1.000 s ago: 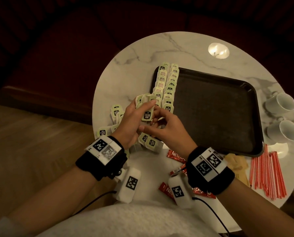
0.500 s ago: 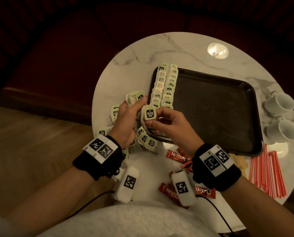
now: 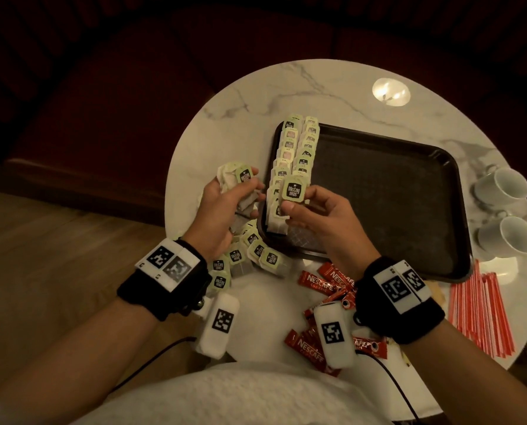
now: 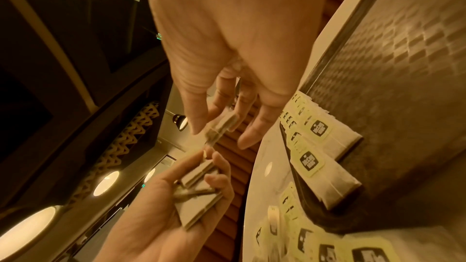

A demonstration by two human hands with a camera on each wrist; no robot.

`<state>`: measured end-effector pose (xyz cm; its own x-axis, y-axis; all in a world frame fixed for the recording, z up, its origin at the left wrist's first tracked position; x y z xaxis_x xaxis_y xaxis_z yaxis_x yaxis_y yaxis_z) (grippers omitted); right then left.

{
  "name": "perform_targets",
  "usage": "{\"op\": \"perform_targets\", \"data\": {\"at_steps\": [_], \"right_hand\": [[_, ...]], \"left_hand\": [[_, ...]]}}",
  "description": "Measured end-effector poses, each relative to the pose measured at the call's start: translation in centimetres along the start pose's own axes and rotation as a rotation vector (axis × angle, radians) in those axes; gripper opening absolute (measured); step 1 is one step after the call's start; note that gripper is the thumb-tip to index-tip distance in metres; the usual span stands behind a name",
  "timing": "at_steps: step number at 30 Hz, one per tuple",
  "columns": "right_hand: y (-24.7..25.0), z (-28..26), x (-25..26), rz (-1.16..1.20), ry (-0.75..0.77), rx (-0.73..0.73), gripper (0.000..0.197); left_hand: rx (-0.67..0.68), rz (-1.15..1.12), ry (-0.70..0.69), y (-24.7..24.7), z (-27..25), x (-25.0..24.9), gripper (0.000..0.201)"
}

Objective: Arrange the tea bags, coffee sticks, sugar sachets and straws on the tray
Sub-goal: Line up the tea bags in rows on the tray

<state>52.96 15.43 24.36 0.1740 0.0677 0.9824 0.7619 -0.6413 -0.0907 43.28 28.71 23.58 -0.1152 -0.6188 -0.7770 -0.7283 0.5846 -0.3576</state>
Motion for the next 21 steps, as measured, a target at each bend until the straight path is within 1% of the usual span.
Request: {"op": "perform_targets", "data": {"at_steps": [3,5,6,8,11,14,15,19,21], "right_hand": [[0.1,0.1,0.5,-0.084,0.051,-0.004,0.012],[0.0,0.1,0.8,-0.106,0.078,-0.001,0.016],[-0.1,0.1,1.0,-0.114,0.091,0.007,0.02],[-0.4,0.1,1.3,-0.143,0.109,0.034,0.025],[-0.4,0.0,1.4,-0.153,0.114,0.043,0.029],[0.2,-0.2,1.0,-0.089,0.091,-0.009,0.04],[0.3,-0.2,0.9,-0.086,0.085,-0.012,0.041],[0.5,-0.2,0.7,-0.187,0.096,-0.005,0.03],[1.0,-0.1,0.0,-0.164,0.06,-0.039,0.028]], "left_hand": [[0.082,0.109,-0.019,-1.3,-0.5,0.1,0.02],[0.131,0.154,-0.038,-2.1,-0.8,0.3,0.032],[0.145,0.17,-0.045,-2.3,-0.8,0.3,0.035],[0.143,0.189,-0.052,-2.4,-0.6,0.4,0.028],[0.115,0.12,-0.049,-2.1,-0.4,0.2,0.014],[0.101,0.098,-0.085,-1.9,-0.3,-0.2,0.011],[0.096,0.095,-0.092,-1.9,-0.2,-0.2,0.011],[0.071,0.108,-0.112,-1.7,0.1,0.0,0.012],[0.052,0.105,-0.106,-1.7,0.2,0.2,0.01]]}}
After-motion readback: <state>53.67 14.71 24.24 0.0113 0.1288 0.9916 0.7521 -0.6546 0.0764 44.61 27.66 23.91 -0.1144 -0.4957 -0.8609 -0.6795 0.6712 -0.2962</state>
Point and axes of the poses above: each hand's wrist, its own z-axis towards the middle knuckle, its own y-axis out of the back of the hand, x = y × z, the point moved 8 cm from there along z, towards the middle knuckle, and after that the axes turned 10 degrees about y, right-handed, at the moved point
